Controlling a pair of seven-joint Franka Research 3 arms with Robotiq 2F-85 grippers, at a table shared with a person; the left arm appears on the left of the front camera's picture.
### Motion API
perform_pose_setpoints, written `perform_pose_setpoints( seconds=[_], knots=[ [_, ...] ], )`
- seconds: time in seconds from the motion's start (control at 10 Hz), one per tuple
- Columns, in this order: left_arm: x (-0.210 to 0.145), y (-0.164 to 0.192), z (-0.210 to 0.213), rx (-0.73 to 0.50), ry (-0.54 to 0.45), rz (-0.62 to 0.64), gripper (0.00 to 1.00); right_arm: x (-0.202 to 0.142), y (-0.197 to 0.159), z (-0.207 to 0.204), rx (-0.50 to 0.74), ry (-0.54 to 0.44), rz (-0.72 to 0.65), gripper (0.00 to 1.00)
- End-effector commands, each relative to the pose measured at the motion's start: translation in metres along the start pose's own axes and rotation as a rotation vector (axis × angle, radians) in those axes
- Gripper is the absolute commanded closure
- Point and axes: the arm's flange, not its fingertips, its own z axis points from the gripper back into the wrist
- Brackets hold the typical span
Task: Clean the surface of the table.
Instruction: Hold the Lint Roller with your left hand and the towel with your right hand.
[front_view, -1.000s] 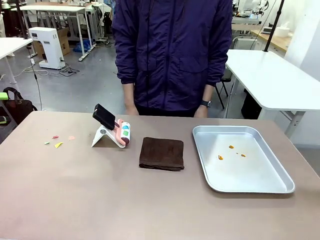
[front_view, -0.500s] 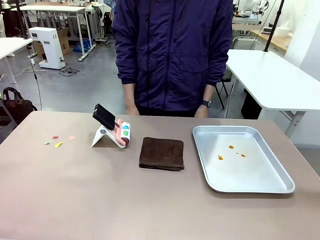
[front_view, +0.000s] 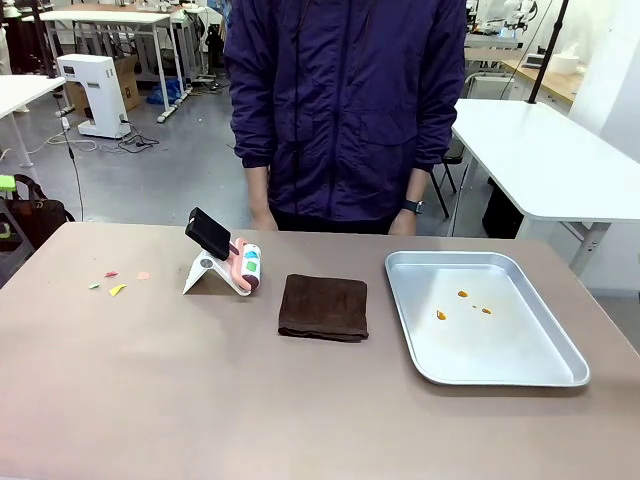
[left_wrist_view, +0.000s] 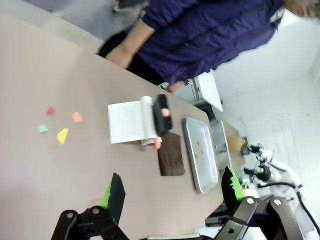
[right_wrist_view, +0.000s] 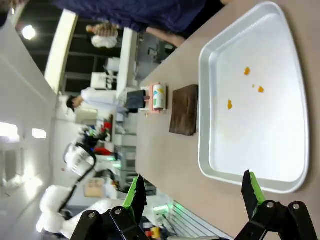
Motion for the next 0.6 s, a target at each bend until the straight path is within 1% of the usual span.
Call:
perform_pose_setpoints(
  seconds=[0.0,0.1,0.2,0.3,0.4,0.5],
  knots=[
    [0.016,-0.049,-0.027,-0.005,0.13,-0.066,0.0,-0.017,0.061,-0.043,-0.083,0.052,0.168,0.0],
    [0.021,-0.07,-0.05,0.031,0.202,-0.106,0.0,-0.012,0.088,-0.069,-0.125,0.104,0.212,0.0],
    [0.027,-0.086,-0.072,0.068,0.274,-0.142,0.0,-0.007,0.115,-0.101,-0.154,0.142,0.224,0.0],
    [0.035,-0.098,-0.095,0.141,0.324,-0.163,0.0,-0.001,0.143,-0.144,-0.15,0.125,0.163,0.0],
    [0.045,-0.104,-0.112,0.17,0.375,-0.168,0.0,0.001,0.16,-0.181,-0.156,0.138,0.137,0.0],
    [0.052,-0.108,-0.128,0.217,0.426,-0.169,0.0,0.002,0.171,-0.215,-0.186,0.162,0.143,0.0]
  ],
)
